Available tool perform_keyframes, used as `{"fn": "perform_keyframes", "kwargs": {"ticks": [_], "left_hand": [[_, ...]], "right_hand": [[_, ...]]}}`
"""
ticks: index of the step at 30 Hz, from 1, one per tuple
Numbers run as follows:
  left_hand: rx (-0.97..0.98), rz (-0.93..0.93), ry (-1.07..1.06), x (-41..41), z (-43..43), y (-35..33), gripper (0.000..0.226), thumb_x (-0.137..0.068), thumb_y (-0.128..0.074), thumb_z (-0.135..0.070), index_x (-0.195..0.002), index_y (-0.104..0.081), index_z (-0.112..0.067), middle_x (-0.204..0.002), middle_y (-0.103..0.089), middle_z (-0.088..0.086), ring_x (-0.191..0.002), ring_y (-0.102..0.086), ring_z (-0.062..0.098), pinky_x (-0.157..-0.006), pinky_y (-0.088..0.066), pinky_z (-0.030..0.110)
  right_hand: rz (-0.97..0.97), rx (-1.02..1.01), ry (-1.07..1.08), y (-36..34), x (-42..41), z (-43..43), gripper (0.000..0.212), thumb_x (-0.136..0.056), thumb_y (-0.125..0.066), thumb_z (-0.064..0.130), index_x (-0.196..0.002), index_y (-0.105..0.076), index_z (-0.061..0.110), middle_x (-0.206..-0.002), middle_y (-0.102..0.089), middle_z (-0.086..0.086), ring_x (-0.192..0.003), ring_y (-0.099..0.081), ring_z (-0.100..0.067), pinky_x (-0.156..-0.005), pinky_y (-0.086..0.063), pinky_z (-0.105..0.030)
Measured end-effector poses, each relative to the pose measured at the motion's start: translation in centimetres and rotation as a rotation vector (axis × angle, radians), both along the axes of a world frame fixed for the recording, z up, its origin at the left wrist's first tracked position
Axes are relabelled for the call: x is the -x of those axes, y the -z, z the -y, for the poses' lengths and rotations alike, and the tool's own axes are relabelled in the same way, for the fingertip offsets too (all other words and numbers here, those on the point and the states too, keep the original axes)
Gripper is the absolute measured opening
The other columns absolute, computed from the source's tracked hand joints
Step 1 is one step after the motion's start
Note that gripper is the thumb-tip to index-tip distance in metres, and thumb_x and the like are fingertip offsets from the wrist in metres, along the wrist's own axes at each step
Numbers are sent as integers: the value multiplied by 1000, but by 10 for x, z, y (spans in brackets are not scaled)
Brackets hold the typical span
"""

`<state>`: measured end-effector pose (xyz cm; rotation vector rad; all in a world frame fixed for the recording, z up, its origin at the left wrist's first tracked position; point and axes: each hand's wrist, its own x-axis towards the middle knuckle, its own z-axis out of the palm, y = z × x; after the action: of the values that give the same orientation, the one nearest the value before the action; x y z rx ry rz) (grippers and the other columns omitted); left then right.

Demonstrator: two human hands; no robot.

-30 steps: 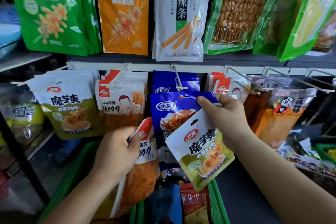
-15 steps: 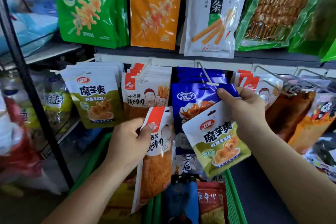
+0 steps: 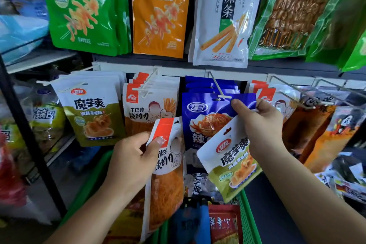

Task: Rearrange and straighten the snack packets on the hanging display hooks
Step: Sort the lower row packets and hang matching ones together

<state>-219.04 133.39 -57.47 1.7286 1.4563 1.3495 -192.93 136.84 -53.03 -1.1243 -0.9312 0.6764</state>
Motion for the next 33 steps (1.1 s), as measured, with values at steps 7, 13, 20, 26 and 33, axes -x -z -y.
{"fn": "perform_keyframes", "kwargs": {"ticks": [7,13,20,26,33], "left_hand": [[-33,21,21,-9,-6,1,19,-100,-64,-27,-92,-78,-16,-73,-75,3,-64,-68,29,-50,-51,39],[-61,6,19,-11,-11,3,19,-100,-64,-25,-107,-80,-17,-72,-74,-9,-62,-66,-3,-53,-49,12],[-118,-85,-31,-4,-11,-4,21,-99,-64,-27,-105,-80,-16,-96,-80,-12,-82,-74,1,-62,-57,13],[-183,-166,-104,16,1,-8,27,-96,-65,-26,-80,-72,-5,-71,-74,0,-66,-69,24,-51,-49,36],[-88,-17,44,12,26,-17,13,-96,-68,-19,-92,-79,-24,-86,-76,-26,-76,-72,-4,-56,-50,9]], "right_hand": [[44,25,35,5,0,-9,14,-90,-81,21,-94,-71,11,-82,-81,-3,-72,-79,-16,-58,-61,-27],[51,43,52,13,-2,-34,13,-91,-80,25,-85,-69,22,-81,-77,3,-72,-76,-9,-63,-58,-27],[141,76,156,22,-8,-67,23,-82,-83,40,-89,-65,27,-90,-72,2,-86,-72,-22,-80,-60,-43],[133,111,202,30,-20,-42,42,-78,-90,42,-100,-58,25,-94,-59,6,-89,-60,-15,-77,-49,-33],[167,118,-122,23,-14,13,27,-78,-89,34,-76,-70,15,-66,-68,3,-70,-63,-21,-66,-46,-34]]}}
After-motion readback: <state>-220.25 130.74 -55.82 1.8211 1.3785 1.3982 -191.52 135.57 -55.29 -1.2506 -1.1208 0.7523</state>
